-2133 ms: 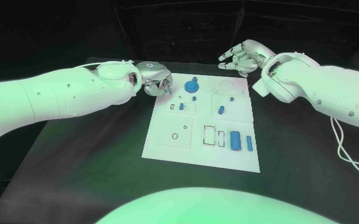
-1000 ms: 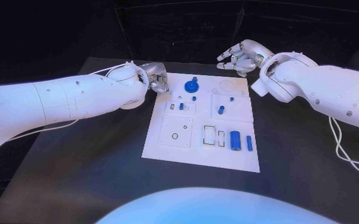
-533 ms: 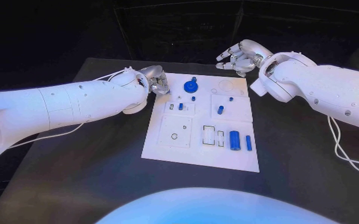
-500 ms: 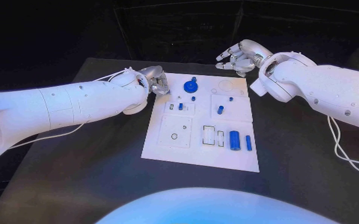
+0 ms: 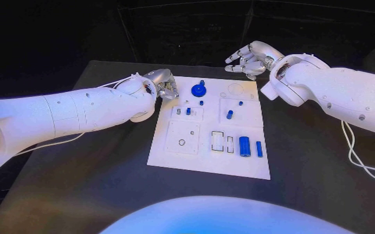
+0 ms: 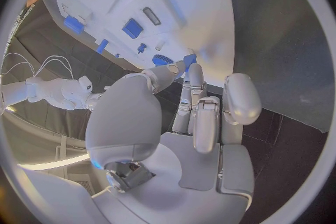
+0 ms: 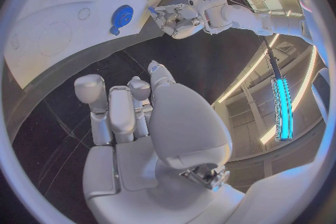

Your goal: Assemble the parts on the task board

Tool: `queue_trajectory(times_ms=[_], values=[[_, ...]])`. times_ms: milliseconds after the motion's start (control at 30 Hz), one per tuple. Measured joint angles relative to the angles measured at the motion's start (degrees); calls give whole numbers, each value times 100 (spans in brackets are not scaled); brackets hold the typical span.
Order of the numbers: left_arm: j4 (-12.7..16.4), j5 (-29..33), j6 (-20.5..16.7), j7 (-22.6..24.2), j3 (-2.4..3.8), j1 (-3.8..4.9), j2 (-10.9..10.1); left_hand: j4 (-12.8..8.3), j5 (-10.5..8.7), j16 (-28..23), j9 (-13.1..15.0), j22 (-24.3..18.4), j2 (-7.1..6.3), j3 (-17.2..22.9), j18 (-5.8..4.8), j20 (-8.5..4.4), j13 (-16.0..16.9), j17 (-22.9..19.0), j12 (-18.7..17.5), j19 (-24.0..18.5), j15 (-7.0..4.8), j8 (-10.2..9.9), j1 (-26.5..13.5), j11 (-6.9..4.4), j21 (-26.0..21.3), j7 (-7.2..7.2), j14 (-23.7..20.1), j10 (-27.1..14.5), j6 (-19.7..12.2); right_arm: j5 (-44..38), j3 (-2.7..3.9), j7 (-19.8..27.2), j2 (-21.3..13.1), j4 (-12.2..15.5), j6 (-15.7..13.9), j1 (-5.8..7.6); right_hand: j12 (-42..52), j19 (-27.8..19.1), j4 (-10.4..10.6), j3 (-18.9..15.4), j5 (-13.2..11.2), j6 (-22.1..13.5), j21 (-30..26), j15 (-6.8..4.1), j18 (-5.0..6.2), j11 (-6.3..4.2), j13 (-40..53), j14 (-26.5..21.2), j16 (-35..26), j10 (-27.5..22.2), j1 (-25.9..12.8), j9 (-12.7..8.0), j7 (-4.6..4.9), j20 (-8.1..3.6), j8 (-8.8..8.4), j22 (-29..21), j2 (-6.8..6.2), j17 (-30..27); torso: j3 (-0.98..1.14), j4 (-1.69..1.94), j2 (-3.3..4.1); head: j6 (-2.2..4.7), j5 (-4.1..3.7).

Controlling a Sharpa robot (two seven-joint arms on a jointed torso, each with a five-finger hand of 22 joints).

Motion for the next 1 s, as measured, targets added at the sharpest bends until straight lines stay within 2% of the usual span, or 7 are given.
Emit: queue_trajectory(times_ms=[100,200,300,600,800,867,1000], values=[[-1,-64,-2,11,0,-3,10,-36,0,0,0,0,-4,-91,0,0,-14,0,0,0,0,112,-3,-32,0,-16,0,32,10,0,0,1,4,-3,0,0,0,0,0,0,0,0,0,0,0,0,0,0,0,0,0,0,0,0,0,0,0,0,1,1,0,-4,0],[-3,-130,8,14,1,-5,24,-63,-1,0,0,0,-22,-221,0,0,-28,0,0,0,0,415,31,-39,0,-34,0,36,-8,0,0,2,10,-7,1,0,0,0,0,0,0,0,0,0,0,0,0,0,0,0,0,0,0,0,0,0,0,0,2,2,0,-6,6],[-17,-200,35,14,1,-11,50,-103,-1,0,0,0,-7,-325,0,0,-42,0,0,0,0,512,86,-40,0,-55,0,36,-29,0,0,3,13,-10,2,0,0,0,0,0,0,0,0,0,0,0,0,0,0,0,0,0,0,0,0,0,0,0,2,2,0,-8,10],[-141,-417,155,7,1,-29,136,-124,-2,0,21,-1,-6,-409,0,0,-57,0,0,0,0,543,154,-41,0,-55,0,36,-29,0,0,8,19,-15,4,-1,0,0,0,0,0,0,0,0,0,0,0,0,0,0,0,0,0,0,0,0,0,0,2,-2,2,-14,12],[-185,-512,207,7,3,-33,150,-102,-2,0,570,4,3,-432,0,0,-65,0,0,0,1,550,181,-40,0,-53,0,36,-73,1,0,11,22,-20,6,-2,0,0,0,0,0,0,0,0,0,0,0,0,0,0,0,0,0,0,0,0,0,0,2,-2,2,-15,4],[-193,-530,217,7,3,-33,152,-102,-2,0,875,4,11,-452,0,0,-71,0,0,0,1,550,200,-40,0,-53,0,36,-73,1,0,11,23,-22,6,-2,0,0,0,0,0,0,0,0,0,0,0,0,0,0,0,0,0,0,0,0,0,0,2,-2,2,-15,-1],[-207,-557,240,11,3,-36,155,-64,0,0,972,3,82,-505,0,0,-90,0,-1,0,0,605,187,-40,-32,-50,0,36,-134,1,0,14,27,-25,7,-3,0,0,0,0,0,0,0,0,0,0,0,0,0,0,0,0,0,0,0,0,0,0,0,-2,2,-15,-3]])
